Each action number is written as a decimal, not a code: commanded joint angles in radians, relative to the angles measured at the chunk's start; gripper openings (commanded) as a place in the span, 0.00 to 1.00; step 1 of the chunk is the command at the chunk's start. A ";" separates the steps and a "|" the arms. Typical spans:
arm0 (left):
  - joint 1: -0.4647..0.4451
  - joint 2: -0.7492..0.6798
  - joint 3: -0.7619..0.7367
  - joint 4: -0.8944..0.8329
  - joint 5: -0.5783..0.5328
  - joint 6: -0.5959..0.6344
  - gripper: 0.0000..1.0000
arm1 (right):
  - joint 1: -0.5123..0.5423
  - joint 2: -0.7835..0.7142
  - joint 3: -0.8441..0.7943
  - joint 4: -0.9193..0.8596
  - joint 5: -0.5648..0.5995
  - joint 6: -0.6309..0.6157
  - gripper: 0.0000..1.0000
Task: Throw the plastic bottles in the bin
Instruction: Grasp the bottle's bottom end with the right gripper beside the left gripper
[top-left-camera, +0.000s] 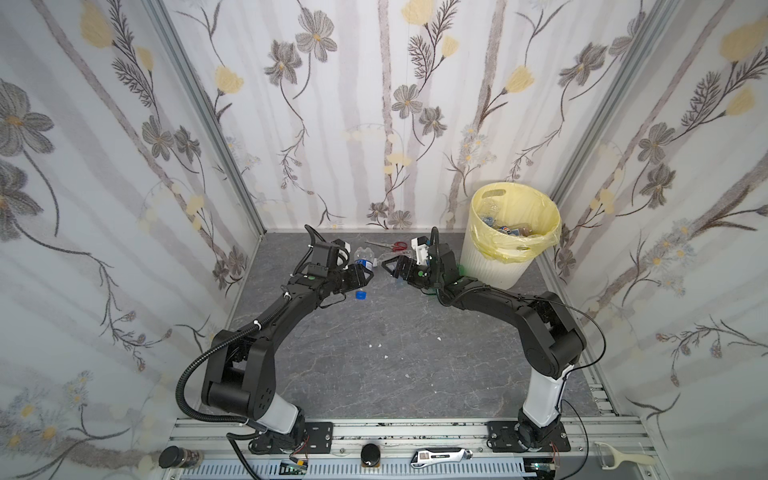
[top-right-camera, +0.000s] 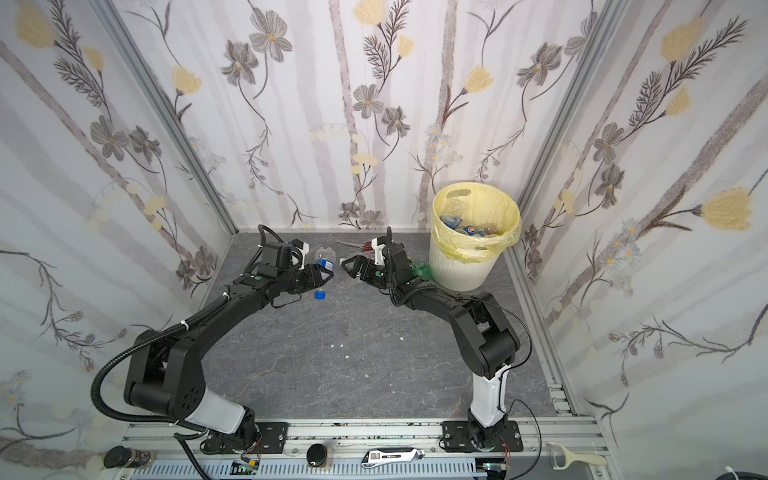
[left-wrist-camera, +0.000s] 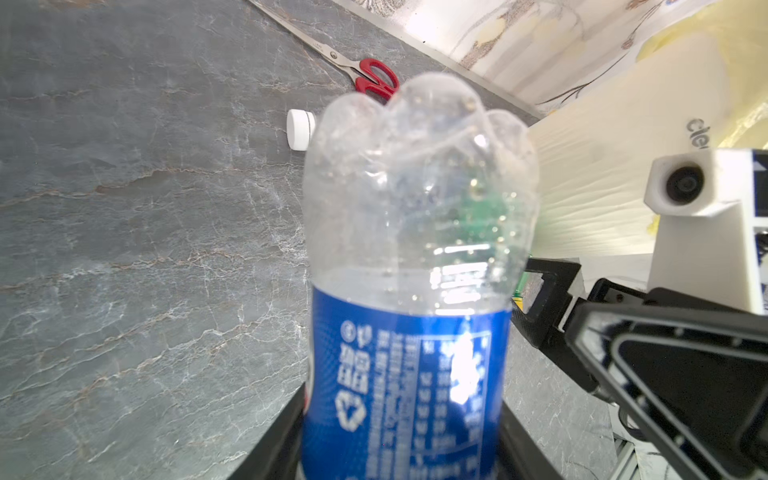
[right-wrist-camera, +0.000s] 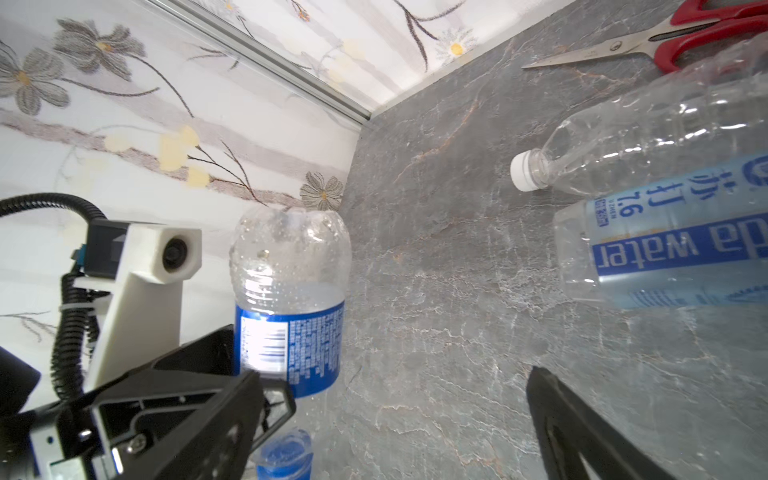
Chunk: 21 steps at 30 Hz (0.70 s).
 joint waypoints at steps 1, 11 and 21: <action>-0.004 -0.026 -0.021 0.051 0.059 -0.024 0.53 | 0.000 0.002 0.003 0.149 -0.050 0.106 1.00; -0.007 -0.074 -0.067 0.085 0.151 -0.037 0.53 | 0.018 0.031 0.018 0.252 -0.093 0.208 0.92; -0.008 -0.086 -0.074 0.103 0.210 -0.032 0.53 | 0.045 0.080 0.078 0.274 -0.105 0.246 0.80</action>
